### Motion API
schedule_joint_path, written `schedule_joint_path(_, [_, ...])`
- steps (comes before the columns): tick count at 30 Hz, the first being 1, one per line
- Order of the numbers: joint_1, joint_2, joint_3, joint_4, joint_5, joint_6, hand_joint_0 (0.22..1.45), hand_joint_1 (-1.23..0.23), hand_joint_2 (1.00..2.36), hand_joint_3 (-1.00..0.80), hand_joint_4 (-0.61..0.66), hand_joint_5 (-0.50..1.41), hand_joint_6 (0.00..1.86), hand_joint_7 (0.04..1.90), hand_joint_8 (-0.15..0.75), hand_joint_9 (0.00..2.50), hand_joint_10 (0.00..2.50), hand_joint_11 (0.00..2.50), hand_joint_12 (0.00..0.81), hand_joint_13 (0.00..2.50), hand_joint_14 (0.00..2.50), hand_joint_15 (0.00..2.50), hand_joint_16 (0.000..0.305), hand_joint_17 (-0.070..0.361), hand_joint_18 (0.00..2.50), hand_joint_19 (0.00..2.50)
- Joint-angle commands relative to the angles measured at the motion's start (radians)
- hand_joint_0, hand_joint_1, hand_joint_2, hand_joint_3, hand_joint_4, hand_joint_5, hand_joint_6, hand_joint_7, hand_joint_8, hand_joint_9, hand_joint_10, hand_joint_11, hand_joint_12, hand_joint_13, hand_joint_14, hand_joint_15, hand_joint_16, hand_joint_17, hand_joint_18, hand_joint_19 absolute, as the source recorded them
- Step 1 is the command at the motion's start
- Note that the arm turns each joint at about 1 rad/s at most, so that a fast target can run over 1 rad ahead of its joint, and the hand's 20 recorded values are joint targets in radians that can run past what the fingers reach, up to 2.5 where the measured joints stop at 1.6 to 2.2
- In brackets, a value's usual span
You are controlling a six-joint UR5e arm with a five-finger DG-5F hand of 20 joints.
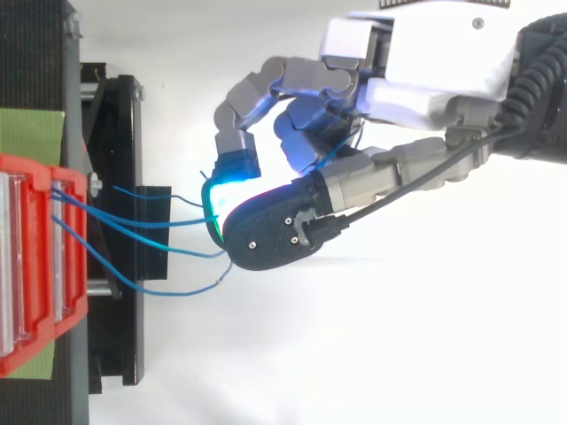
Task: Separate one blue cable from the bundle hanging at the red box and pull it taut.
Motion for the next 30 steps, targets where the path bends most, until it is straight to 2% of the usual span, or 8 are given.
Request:
schedule_joint_path(1, [0.0, 0.001, 0.0, 0.0, 0.0, 0.0, 0.7, -0.71, 1.02, -0.19, 0.08, -0.16, 0.97, 1.02, 0.345, 0.63, 2.5, 1.12, 0.376, 0.72, 2.5, 1.33, 0.036, 0.081, 1.36, 2.12])
schedule_joint_path(30, [0.0, -0.001, 0.0, 0.0, 0.0, 0.0, 0.7, -0.71, 1.02, -0.19, 0.08, -0.17, 0.97, 1.02, 0.348, 0.64, 2.5, 1.12, 0.377, 0.73, 2.5, 1.34, 0.037, 0.082, 1.36, 2.11])
